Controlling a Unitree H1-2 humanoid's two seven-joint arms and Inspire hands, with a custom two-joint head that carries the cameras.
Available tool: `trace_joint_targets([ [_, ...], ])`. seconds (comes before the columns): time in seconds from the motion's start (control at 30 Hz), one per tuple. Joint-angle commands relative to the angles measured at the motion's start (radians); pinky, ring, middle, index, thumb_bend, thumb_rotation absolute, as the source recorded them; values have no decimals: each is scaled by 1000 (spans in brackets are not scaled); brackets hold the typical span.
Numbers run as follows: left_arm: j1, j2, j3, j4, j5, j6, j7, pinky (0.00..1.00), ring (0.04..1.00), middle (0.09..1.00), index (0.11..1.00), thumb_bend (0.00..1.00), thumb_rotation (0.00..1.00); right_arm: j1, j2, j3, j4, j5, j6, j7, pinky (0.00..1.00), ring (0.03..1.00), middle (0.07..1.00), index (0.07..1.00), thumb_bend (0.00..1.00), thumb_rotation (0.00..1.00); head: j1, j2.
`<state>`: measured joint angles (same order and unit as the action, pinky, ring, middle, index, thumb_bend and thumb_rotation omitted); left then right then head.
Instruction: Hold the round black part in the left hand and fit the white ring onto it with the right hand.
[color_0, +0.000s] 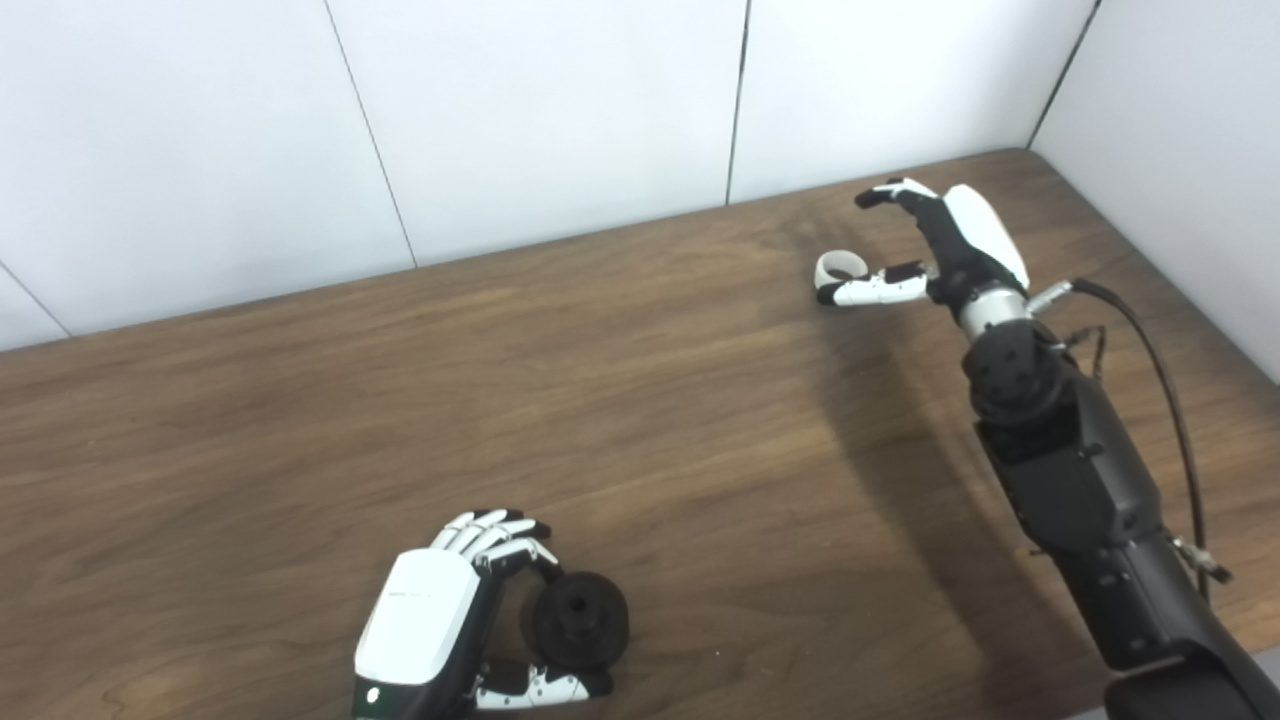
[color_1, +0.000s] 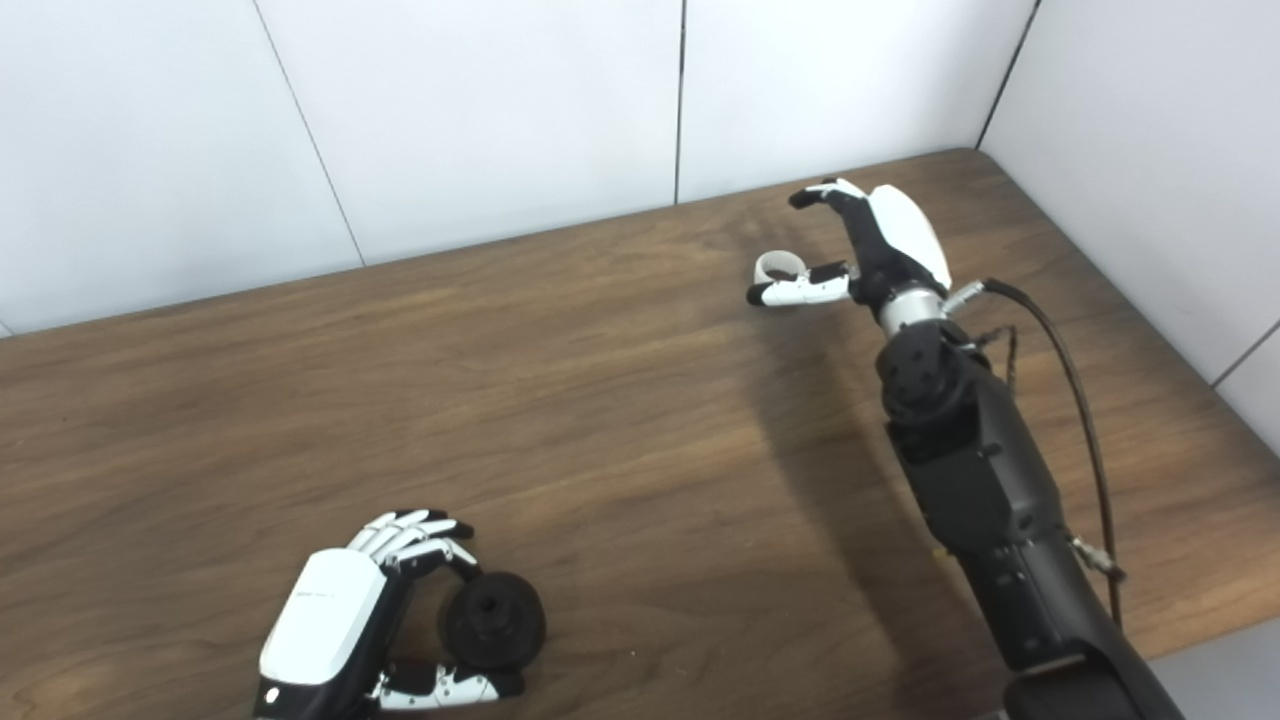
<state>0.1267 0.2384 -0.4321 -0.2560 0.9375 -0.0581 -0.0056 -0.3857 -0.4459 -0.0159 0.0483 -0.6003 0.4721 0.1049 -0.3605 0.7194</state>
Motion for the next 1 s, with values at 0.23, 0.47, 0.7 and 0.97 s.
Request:
trace_joint_targets([
  [0.23, 43, 41, 24, -20, 20, 8, -34, 861, 830, 766, 487, 521, 49, -138, -23, 18, 123, -109, -2, 43, 926, 984, 953, 740, 833, 279, -2, 5],
  [0.47, 48, 41, 27, -33, 18, 12, -50, 858, 831, 765, 487, 521, 48, -184, -32, 29, 209, -145, -2, 57, 987, 994, 956, 703, 852, 282, -3, 7],
  [0.7, 50, 41, 31, -35, 14, 13, -56, 858, 833, 765, 486, 521, 48, -199, -47, 26, 232, -205, -2, 101, 1000, 1000, 957, 692, 863, 280, -5, 11],
  [0.97, 50, 39, 35, -42, 11, 18, -66, 859, 836, 766, 487, 521, 48, -196, -50, -2, 224, -236, -2, 145, 995, 1000, 948, 676, 855, 249, -9, 13],
])
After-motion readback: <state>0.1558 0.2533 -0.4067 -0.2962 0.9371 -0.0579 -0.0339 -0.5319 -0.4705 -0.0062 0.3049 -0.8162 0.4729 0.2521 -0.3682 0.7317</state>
